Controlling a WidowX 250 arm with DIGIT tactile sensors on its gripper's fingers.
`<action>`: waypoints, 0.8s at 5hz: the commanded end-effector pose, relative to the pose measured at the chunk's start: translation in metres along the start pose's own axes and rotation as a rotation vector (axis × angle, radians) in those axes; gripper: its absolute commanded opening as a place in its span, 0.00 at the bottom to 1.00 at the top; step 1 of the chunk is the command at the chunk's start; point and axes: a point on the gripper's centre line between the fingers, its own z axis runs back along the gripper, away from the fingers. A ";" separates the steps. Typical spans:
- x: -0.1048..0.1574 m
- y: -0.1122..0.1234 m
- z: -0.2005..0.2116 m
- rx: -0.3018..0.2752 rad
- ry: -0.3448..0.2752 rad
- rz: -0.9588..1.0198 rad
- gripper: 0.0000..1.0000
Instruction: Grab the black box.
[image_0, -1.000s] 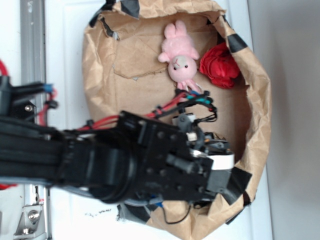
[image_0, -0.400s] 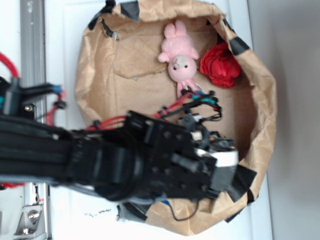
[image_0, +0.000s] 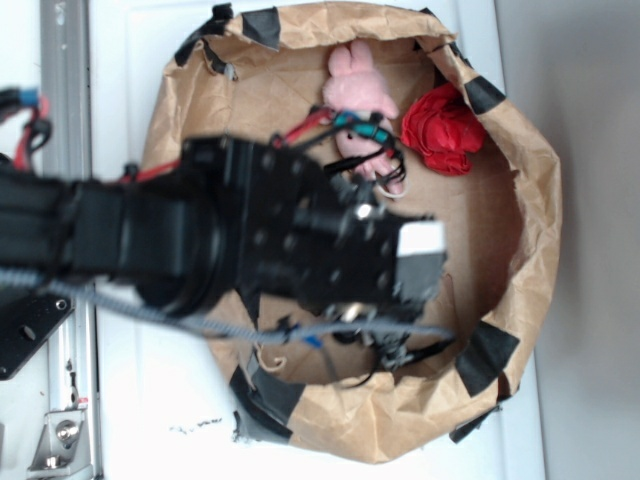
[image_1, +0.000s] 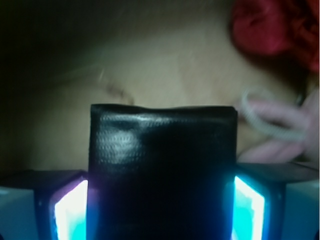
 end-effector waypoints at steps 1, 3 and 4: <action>0.027 0.017 0.045 -0.054 -0.095 0.050 0.00; 0.043 0.040 0.086 -0.133 -0.067 0.093 0.00; 0.032 0.040 0.088 -0.074 -0.054 0.094 0.00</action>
